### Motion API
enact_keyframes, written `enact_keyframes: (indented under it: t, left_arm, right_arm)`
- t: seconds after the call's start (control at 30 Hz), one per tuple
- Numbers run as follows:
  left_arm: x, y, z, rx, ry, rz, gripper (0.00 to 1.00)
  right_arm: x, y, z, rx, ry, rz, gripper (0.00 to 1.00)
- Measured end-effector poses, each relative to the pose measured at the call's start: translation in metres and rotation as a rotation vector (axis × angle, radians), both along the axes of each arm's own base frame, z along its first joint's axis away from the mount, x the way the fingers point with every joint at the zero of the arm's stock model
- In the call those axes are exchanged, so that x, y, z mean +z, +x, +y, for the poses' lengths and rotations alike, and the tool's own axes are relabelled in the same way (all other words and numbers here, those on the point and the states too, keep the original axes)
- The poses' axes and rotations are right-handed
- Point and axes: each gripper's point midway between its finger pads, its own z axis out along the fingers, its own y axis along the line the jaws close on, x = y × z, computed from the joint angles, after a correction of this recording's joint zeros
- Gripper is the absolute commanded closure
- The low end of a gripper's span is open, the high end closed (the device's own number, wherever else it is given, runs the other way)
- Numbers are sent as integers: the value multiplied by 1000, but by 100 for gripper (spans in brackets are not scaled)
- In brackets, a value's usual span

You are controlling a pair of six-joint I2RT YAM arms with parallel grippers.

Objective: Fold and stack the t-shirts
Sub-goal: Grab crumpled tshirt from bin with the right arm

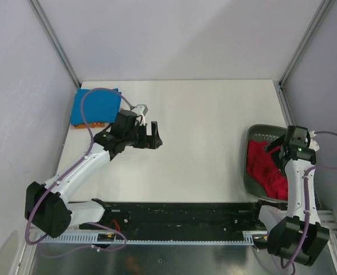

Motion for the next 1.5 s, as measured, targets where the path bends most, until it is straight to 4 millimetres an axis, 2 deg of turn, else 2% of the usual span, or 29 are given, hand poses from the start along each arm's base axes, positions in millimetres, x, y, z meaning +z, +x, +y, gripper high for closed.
enact_keyframes:
  t: [0.13, 0.43, 0.6, 0.67, 0.7, 0.8, 0.87, 0.93, 1.03, 1.13, 1.23, 1.3, 1.4, 1.5]
  left_arm:
    - [0, -1, -1, -7, -5, 2, 1]
    - [0, -3, -1, -12, -10, 3, 1]
    - [0, -3, -1, -12, -9, 3, 1]
    - [0, -3, -1, -11, -9, 3, 1]
    - [0, -3, -1, -11, -9, 3, 1]
    - [0, -3, -1, -11, -8, 3, 1]
    - [0, -3, -1, -10, -8, 3, 1]
    - [0, -3, -1, -10, -8, 3, 1]
    - [0, -3, -1, -10, -8, 3, 1]
    - [0, -2, 0, -7, -5, 2, 1]
    - [0, -2, 0, -3, -2, 0, 0]
    - [-1, -1, 1, 2, 2, -1, 1]
    - [0, -1, 3, 9, 6, -7, 1]
    - [2, 0, 4, 14, 5, -14, 1]
  right_arm:
    - [-24, -4, -7, -74, 67, 28, 1]
    - [-94, 11, -15, -184, 137, 93, 1]
    - [-107, 21, -21, -202, 135, 112, 8]
    - [-108, 22, -22, -204, 131, 119, 18]
    - [-109, 22, -23, -205, 125, 121, 27]
    - [-108, 22, -28, -201, 101, 121, 67]
    - [-108, 25, -31, -198, 87, 104, 87]
    - [-106, 29, -31, -189, 86, 76, 97]
    - [-98, 36, -28, -162, 91, 36, 100]
    - [-84, 41, -23, -130, 89, 8, 100]
    - [-47, 57, -18, -85, 65, -59, 100]
    - [-8, 75, -14, -47, 39, -146, 100]
    - [68, 104, -3, 18, -6, -311, 100]
    - [141, 124, 17, 91, -35, -469, 100]
